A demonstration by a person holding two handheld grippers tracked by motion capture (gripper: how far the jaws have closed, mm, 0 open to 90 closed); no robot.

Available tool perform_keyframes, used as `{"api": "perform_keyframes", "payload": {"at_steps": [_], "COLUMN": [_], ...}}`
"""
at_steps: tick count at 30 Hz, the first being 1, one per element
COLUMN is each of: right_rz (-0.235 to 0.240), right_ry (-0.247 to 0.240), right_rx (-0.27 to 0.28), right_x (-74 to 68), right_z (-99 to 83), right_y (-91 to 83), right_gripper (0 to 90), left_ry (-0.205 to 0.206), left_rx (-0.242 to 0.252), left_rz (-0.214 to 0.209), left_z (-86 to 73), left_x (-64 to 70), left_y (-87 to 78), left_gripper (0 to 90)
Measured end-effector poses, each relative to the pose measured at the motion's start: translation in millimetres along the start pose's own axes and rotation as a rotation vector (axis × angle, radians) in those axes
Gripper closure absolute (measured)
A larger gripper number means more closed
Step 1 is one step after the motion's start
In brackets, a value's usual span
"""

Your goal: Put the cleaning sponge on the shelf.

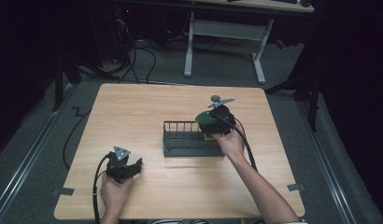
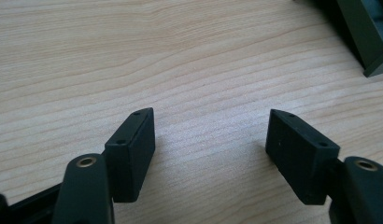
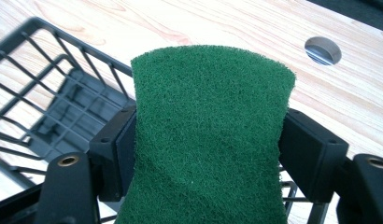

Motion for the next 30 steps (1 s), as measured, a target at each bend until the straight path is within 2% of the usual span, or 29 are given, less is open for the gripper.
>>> {"api": "perform_keyframes", "payload": {"at_steps": [15, 22, 30], "right_rz": [-0.024, 0.012, -0.009], "right_ry": [-0.021, 0.013, 0.0], "right_rx": [-0.016, -0.024, -0.011], "right_x": [-3.7, -0.2, -1.0], "right_z": [-5.1, -11.1, -11.8], "right_y": [5.4, 7.7, 5.7], "right_gripper": [26.3, 25.5, 27.7], "left_ry": [0.0, 0.001, 0.001], "left_rx": [0.0, 0.0, 0.0], "left_rz": [-0.001, -0.001, -0.001], "left_z": [0.0, 0.0, 0.0], "left_x": [0.0, 0.0, 0.1], "left_y": [0.0, 0.0, 0.0], "left_gripper": [33.4, 33.4, 33.4]}}
Point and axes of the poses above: each handheld gripper's, and its own axes: y roughly forward along the jaws, z roughly out of its top, x roughly to its right, the point moved 2 cm from there along y, roughly forward along the jaws, and after that the axes turned 1 degree about x, right-handed, at the moved point
